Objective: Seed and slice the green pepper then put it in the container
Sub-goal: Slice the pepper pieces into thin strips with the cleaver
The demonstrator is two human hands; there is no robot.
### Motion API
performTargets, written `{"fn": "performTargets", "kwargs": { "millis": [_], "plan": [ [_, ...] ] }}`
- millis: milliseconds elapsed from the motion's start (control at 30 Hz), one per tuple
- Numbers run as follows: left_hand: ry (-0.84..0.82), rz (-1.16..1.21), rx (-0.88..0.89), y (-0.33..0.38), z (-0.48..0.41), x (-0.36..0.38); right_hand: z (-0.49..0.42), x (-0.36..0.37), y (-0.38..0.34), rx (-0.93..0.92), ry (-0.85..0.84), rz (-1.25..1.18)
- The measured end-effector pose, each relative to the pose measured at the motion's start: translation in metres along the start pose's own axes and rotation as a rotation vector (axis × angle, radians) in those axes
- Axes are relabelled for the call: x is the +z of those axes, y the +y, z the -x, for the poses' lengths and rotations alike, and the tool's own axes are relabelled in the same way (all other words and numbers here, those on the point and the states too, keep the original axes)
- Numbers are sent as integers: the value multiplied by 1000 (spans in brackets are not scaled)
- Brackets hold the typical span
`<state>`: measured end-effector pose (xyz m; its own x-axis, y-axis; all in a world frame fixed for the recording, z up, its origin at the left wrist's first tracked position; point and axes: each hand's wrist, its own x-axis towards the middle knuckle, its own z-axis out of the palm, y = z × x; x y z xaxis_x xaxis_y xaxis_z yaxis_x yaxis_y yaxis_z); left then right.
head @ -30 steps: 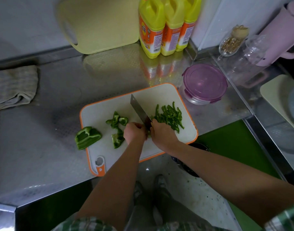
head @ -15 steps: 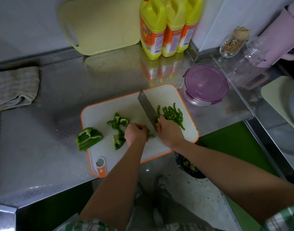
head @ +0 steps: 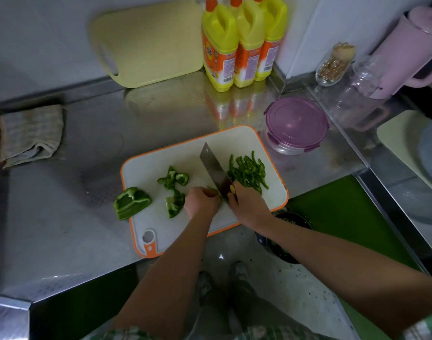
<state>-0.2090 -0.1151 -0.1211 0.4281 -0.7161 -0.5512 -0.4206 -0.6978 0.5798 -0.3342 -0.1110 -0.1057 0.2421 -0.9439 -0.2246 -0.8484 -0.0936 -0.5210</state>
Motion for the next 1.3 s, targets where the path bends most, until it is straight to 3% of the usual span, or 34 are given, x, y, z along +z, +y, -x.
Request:
{"fn": "performTargets", "kwargs": {
  "millis": [633,1100,1300],
  "plan": [
    [37,26,-14,0,-4,11,-8,3,-6,-33,-75,265],
    [10,8,98,1,-2,6,-19,-7,16,6,67,19],
    [129,-45,154,-2,2,-5,-8,1,-1,-39,15,-66]
  ]
}}
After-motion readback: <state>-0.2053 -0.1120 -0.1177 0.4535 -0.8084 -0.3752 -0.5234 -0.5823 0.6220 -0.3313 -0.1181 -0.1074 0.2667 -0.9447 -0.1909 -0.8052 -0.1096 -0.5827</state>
